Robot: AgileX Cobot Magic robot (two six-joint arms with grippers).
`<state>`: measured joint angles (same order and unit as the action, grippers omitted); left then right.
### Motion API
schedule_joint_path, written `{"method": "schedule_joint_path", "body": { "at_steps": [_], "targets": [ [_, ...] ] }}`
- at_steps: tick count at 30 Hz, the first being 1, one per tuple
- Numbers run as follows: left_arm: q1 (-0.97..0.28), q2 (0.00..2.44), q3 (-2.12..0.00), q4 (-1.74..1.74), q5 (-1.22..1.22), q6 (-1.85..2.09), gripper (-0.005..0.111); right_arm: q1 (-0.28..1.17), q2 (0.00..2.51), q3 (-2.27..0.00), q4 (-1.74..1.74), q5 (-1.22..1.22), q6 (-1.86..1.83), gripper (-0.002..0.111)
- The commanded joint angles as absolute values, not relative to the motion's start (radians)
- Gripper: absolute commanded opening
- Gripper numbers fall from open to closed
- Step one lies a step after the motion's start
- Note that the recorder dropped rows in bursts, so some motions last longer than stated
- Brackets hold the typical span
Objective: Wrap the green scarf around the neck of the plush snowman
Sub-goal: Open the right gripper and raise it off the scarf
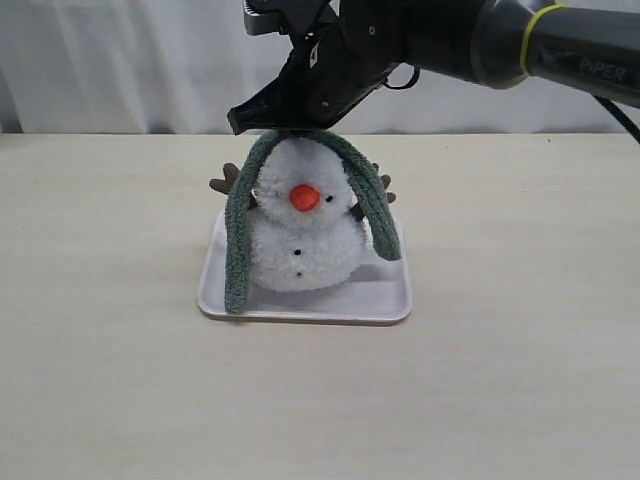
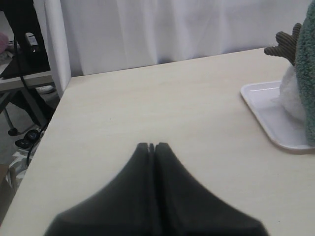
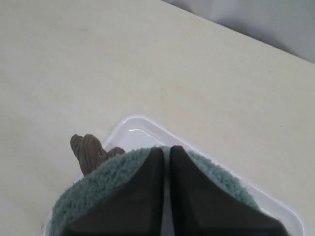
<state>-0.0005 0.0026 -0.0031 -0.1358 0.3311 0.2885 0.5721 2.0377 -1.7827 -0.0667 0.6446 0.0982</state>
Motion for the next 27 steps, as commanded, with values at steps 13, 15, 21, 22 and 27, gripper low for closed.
{"method": "schedule_joint_path", "body": {
  "at_steps": [13, 15, 21, 22, 27],
  "targets": [
    [-0.006, 0.000, 0.000, -0.140, 0.323, 0.283, 0.000, 0.570, 2.096, -1.792, -0.168, 0.622, 0.120, 0.004],
    [-0.006, 0.000, 0.000, -0.140, 0.323, 0.283, 0.000, 0.570, 2.096, -1.792, -0.184, 0.625, 0.120, 0.004],
    [-0.006, 0.000, 0.000, -0.140, 0.323, 0.283, 0.000, 0.570, 2.066, -1.792, -0.152, 0.625, 0.120, 0.005],
    [-0.006, 0.000, 0.000, -0.140, 0.323, 0.283, 0.000, 0.573, 2.061, -1.792, -0.135, 0.629, 0.120, 0.006],
    [-0.006, 0.000, 0.000, -0.140, 0.323, 0.283, 0.000, 0.573, 2.015, -1.792, -0.017, 0.634, 0.072, 0.023]
  ]
}}
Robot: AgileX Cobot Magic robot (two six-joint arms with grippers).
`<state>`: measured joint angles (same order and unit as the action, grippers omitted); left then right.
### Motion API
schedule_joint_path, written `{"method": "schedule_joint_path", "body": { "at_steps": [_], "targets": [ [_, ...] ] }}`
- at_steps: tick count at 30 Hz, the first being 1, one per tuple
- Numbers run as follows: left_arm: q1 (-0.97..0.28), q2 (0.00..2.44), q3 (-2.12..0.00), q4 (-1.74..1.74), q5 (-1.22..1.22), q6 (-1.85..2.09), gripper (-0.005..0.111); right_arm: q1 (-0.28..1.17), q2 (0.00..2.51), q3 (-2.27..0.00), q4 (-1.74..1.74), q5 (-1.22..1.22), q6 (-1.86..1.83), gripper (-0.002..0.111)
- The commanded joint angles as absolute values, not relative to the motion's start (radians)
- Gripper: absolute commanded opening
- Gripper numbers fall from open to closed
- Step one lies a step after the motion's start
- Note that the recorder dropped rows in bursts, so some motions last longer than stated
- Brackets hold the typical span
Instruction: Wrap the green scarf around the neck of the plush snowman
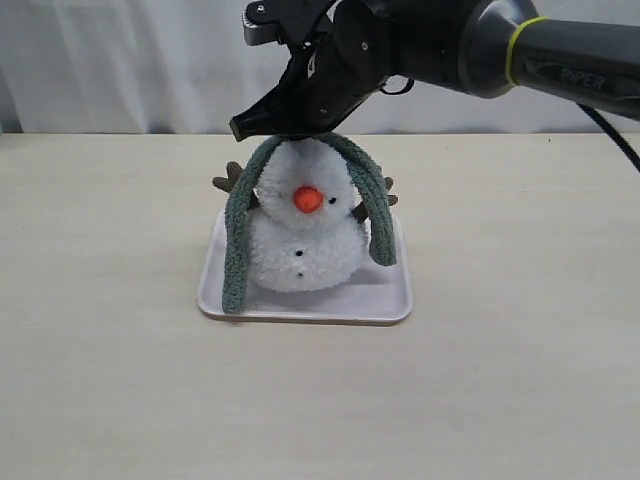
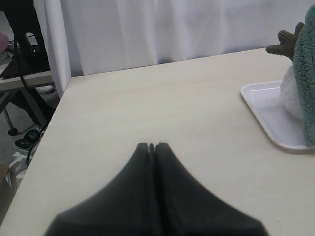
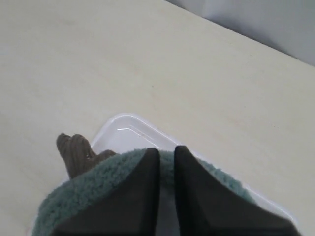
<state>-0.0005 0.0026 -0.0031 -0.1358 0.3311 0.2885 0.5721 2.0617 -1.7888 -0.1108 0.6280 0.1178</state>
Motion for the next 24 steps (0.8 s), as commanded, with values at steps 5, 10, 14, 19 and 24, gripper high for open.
{"method": "schedule_joint_path", "body": {
  "at_steps": [5, 10, 14, 19, 24],
  "targets": [
    [-0.006, 0.000, 0.000, -0.140, 0.323, 0.283, 0.000, 0.597, 1.987, -1.792, 0.146, 0.652, -0.045, 0.035],
    [-0.006, 0.000, 0.000, -0.140, 0.321, 0.283, 0.000, 0.651, 1.992, -1.792, 0.079, 0.660, -0.020, 0.033],
    [-0.006, 0.000, 0.000, -0.140, 0.321, 0.283, 0.000, 0.672, 2.010, -1.814, -0.057, 0.663, 0.008, 0.012],
    [-0.006, 0.000, 0.000, -0.140, 0.321, 0.283, 0.000, 0.713, 2.035, -1.832, -0.333, 0.712, 0.134, 0.004],
    [-0.006, 0.000, 0.000, -0.140, 0.321, 0.283, 0.000, 0.795, 2.046, -1.846, -0.878, 0.899, 0.495, 0.004]
  ]
}}
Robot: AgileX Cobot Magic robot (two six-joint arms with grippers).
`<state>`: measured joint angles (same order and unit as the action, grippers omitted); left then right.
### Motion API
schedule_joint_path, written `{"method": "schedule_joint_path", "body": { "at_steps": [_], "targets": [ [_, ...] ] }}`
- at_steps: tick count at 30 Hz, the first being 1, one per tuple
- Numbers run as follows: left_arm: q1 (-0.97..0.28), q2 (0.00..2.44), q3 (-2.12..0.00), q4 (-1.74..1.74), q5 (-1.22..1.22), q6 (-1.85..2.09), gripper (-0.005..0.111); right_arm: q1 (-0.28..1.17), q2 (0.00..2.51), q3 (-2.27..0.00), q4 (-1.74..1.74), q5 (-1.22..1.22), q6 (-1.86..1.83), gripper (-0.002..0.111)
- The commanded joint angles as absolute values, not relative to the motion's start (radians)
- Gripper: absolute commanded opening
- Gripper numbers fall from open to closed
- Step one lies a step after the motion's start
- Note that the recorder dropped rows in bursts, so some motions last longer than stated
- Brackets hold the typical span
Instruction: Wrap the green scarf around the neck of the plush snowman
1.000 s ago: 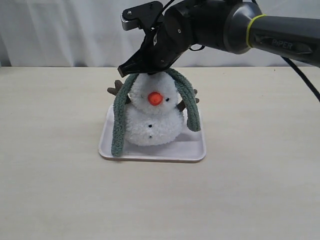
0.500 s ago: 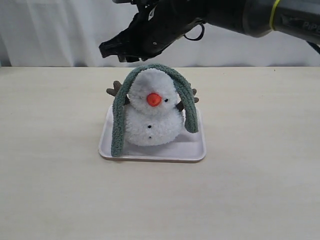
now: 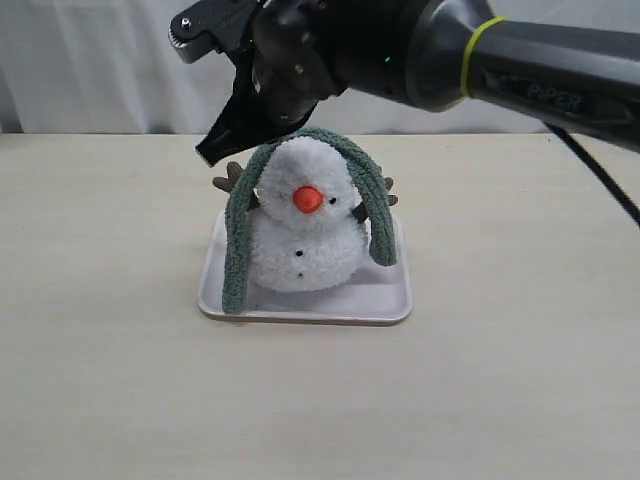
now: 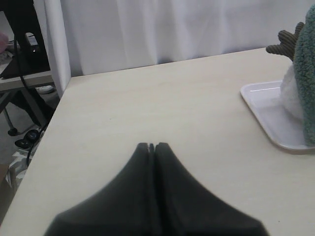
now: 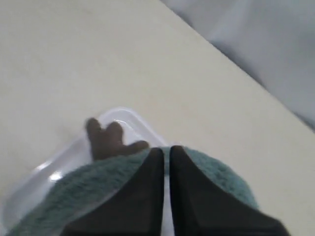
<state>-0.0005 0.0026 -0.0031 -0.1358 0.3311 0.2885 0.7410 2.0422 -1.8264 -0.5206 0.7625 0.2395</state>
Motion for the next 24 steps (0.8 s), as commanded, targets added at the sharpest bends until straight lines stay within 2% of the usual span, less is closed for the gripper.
{"method": "schedule_joint_path", "body": {
  "at_steps": [1, 6, 8, 10, 15, 24],
  "targets": [
    [-0.006, 0.000, 0.000, -0.140, 0.321, 0.283, 0.000, 0.795, 2.046, -1.863, -0.862, 0.920, 0.491, 0.004],
    [-0.006, 0.000, 0.000, -0.140, 0.321, 0.283, 0.000, 0.707, 2.065, -2.040, -0.326, 1.042, 0.212, 0.004],
    [-0.006, 0.000, 0.000, -0.140, 0.321, 0.283, 0.000, 0.674, 2.096, -2.107, -0.219, 1.132, 0.165, 0.004],
    [-0.006, 0.000, 0.000, -0.140, 0.321, 0.283, 0.000, 0.666, 2.136, -2.163, -0.234, 1.221, 0.165, 0.004],
    [-0.006, 0.000, 0.000, -0.140, 0.321, 0.283, 0.000, 0.666, 2.210, -2.198, -0.232, 1.221, 0.165, 0.004],
    [-0.006, 0.000, 0.000, -0.140, 0.324, 0.283, 0.000, 0.699, 2.225, -2.198, -0.310, 1.047, 0.178, 0.004]
  ]
}}
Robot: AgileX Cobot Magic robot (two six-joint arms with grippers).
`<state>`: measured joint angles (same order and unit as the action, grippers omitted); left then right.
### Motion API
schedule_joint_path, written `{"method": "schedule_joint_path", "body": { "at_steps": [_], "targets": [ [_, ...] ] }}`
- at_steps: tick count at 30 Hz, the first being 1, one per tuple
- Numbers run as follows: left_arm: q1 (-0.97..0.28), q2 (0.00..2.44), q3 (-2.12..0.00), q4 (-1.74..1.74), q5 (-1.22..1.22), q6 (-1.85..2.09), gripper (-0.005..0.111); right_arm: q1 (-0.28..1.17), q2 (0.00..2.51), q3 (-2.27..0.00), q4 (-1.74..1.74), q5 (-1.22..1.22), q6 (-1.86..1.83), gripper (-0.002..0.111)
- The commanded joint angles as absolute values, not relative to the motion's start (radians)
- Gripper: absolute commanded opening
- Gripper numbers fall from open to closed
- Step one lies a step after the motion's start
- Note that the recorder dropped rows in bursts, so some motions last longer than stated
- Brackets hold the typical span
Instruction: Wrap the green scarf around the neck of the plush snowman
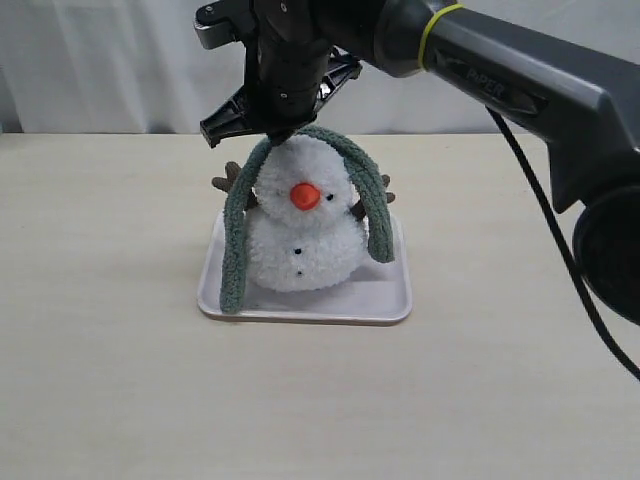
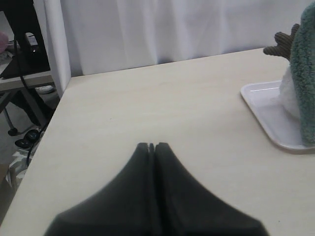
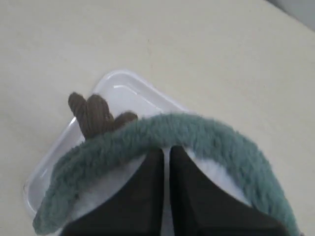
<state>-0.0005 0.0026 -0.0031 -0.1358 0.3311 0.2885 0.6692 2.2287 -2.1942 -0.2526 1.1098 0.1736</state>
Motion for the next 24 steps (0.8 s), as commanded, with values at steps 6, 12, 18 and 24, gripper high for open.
{"method": "schedule_joint_path", "body": {
  "at_steps": [6, 12, 18, 24],
  "targets": [
    [-0.006, 0.000, 0.000, -0.140, 0.324, 0.283, 0.000, 0.736, 2.225, -2.198, -0.356, 1.002, 0.178, 0.004],
    [-0.006, 0.000, 0.000, -0.140, 0.324, 0.283, 0.000, 0.736, 2.254, -2.198, -0.435, 1.076, 0.224, 0.004],
    [-0.006, 0.000, 0.000, -0.140, 0.324, 0.283, 0.000, 0.734, 2.300, -2.198, -0.435, 1.075, 0.224, 0.004],
    [-0.006, 0.000, 0.000, -0.140, 0.324, 0.283, 0.000, 0.734, 2.313, -2.198, -0.435, 1.143, 0.217, 0.004]
  ]
}}
